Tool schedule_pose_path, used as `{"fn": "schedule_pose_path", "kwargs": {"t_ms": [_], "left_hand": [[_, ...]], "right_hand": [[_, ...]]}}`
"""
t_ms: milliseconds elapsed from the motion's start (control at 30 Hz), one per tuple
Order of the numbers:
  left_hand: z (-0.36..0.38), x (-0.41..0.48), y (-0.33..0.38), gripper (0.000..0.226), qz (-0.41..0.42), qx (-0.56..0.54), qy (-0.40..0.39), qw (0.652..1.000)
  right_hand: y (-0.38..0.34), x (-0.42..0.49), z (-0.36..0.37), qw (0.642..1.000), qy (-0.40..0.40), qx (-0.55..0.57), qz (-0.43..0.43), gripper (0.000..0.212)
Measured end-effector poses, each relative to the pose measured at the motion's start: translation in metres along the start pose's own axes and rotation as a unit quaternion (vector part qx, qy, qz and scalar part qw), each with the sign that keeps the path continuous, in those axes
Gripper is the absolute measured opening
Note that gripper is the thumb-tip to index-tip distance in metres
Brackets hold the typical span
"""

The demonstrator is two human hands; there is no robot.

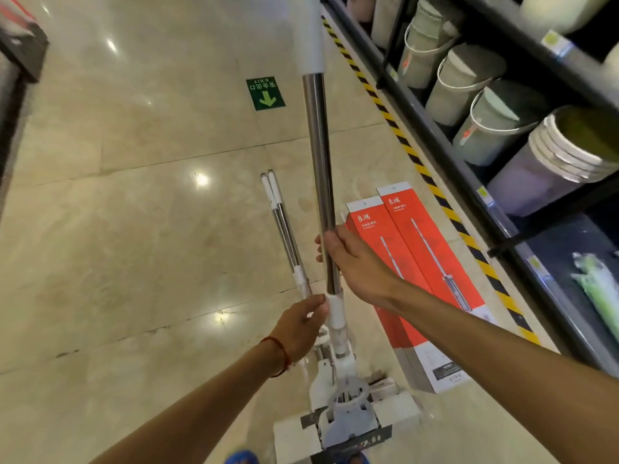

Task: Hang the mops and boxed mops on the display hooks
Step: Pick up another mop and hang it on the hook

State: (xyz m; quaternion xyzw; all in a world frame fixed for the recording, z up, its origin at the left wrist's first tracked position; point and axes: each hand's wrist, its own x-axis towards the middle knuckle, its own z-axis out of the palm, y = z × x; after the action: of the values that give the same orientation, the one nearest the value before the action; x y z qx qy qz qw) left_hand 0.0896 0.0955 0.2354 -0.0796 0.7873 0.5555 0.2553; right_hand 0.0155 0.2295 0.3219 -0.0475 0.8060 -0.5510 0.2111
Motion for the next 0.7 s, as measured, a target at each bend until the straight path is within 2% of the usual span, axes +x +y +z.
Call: {"fn": "schedule_pose_path", "kwargs": {"t_ms": [100, 200, 333, 467, 567, 700], "left_hand": [[-0.028, -0.020, 0.023, 0.032, -0.005, -0.089, 0.093, 0.992], [-0.067, -0.043, 0.075, 0.036, 0.054, -0.154, 0.114, 0.980], [-0.109, -0.069, 0.150, 0.031, 0.131, -0.154, 0.059, 0.978], [-0.117, -0.097, 0.202, 0.024, 0.150, -0.137, -0.010, 0.979], [-0.109, -0.123, 0.247, 0.044, 0.176, -0.145, -0.051, 0.972], [-0.080, -0.157, 0.318, 0.076, 0.209, -0.129, -0.100, 0.964]], "right_hand": [[-0.006, -0.015, 0.013, 1.000, 0.013, 0.021, 0.016, 0.027], [-0.017, -0.033, 0.025, 1.000, 0.025, -0.007, 0.009, 0.029], [-0.036, -0.065, 0.035, 0.999, 0.046, -0.027, 0.009, 0.027], [-0.074, -0.099, 0.029, 0.997, 0.072, -0.033, 0.009, 0.028], [-0.110, -0.129, 0.001, 0.996, 0.088, -0.029, -0.010, 0.029], [-0.155, -0.181, -0.037, 0.994, 0.101, -0.039, -0.019, 0.018]]}}
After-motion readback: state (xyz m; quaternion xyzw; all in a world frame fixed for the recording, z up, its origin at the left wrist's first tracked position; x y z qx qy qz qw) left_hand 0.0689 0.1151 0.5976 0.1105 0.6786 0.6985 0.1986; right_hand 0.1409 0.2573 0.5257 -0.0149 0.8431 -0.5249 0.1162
